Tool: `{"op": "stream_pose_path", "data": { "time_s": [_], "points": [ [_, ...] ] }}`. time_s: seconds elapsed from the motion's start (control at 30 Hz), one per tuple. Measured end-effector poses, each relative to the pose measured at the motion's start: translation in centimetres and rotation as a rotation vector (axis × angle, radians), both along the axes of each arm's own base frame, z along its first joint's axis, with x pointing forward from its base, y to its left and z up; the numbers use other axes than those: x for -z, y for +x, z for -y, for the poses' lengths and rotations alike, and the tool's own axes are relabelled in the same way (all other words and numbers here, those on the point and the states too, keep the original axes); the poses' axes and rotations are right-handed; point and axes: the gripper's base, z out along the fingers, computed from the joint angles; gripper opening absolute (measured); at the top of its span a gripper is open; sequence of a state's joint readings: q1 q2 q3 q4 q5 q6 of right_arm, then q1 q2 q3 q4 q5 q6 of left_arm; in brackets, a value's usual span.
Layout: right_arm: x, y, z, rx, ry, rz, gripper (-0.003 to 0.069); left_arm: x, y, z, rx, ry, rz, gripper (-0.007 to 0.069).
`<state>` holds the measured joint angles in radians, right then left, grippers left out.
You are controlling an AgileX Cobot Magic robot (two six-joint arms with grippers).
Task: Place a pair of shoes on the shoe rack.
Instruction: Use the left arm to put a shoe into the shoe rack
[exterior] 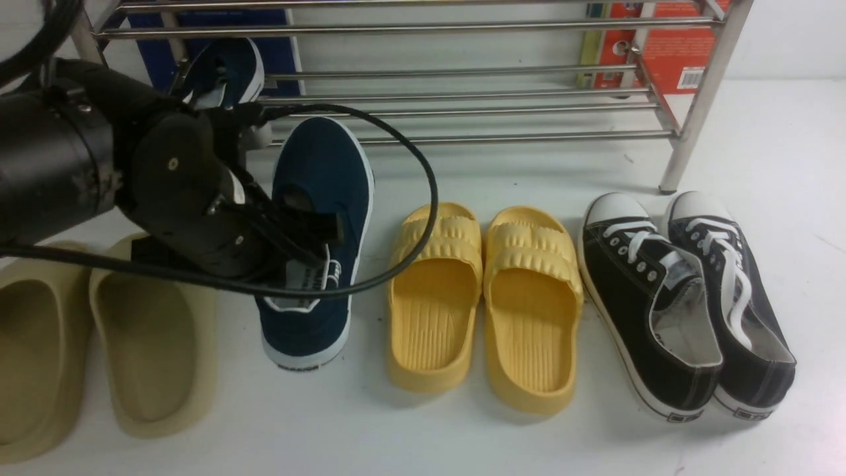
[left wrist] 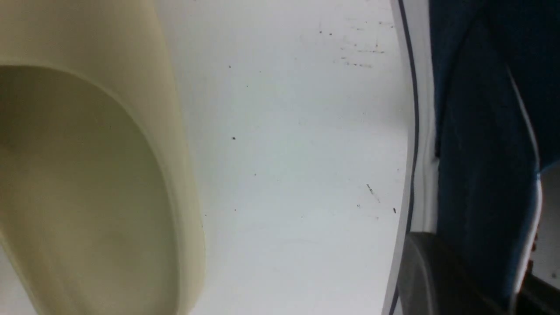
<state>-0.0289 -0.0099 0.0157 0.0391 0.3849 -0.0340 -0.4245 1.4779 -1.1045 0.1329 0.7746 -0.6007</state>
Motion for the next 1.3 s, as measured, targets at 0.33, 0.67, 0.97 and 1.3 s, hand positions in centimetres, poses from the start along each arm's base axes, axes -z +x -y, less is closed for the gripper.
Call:
{"op": "stream_pose_path", "data": {
  "time_s": [0.33, 0.67, 0.97, 1.3],
  "points": [
    [0.0, 0.0, 0.0, 0.0, 0.0, 0.0, 0.0239, -1.7, 7.2, -1.1, -0.024, 0.015, 0.023, -0.0001],
    [0.0, 0.0, 0.0, 0.0, 0.0, 0.0, 0.0239, -0.6, 14.6, -2.6, -0.081, 0.013, 0.035, -0.0001],
    [0.0, 0.0, 0.0, 0.0, 0.0, 0.0, 0.0239, 1.0, 19.2, -3.8, -0.101, 0.065, 0.094, -0.0001],
    [0.0, 0.0, 0.0, 0.0, 0.0, 0.0, 0.0239, 1.7, 21.7, -3.8, -0.087, 0.118, 0.175, -0.0001]
  ]
}}
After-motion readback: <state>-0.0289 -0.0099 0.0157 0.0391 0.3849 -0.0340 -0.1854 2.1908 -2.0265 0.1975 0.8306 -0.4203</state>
